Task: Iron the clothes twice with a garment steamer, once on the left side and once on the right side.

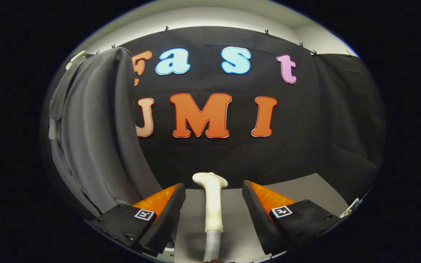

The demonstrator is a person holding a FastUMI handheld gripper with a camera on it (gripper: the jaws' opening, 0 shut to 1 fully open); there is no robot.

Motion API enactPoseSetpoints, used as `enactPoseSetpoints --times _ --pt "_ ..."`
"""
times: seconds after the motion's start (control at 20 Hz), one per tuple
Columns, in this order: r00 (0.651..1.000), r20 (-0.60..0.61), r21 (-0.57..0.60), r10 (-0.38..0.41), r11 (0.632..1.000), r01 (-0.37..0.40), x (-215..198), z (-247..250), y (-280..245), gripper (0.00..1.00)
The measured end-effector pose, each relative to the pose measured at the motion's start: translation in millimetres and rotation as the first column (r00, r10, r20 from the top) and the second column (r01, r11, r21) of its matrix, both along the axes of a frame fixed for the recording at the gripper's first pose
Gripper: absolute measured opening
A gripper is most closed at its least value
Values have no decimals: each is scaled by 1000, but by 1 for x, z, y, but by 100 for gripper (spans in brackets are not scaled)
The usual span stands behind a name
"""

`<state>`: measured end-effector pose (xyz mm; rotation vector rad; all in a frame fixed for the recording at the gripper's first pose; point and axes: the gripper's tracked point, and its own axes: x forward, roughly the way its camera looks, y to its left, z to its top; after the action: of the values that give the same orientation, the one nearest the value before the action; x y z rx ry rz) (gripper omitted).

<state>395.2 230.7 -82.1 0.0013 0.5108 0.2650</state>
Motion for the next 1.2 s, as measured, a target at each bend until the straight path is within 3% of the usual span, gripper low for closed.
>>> enactPoseSetpoints --times 0.2,0.5,0.9,1.15,1.2 --pt "985 -169 -8 23 1000 -24 24 -55 12 100" --pt "959 -284 -71 22 997 -44 42 -103 8 100" --pt "890 -450 -73 71 991 -116 30 -147 13 92" --pt "900 -423 -39 102 991 -131 35 -153 18 89" --pt "897 -426 -36 120 988 -149 31 -153 21 82"
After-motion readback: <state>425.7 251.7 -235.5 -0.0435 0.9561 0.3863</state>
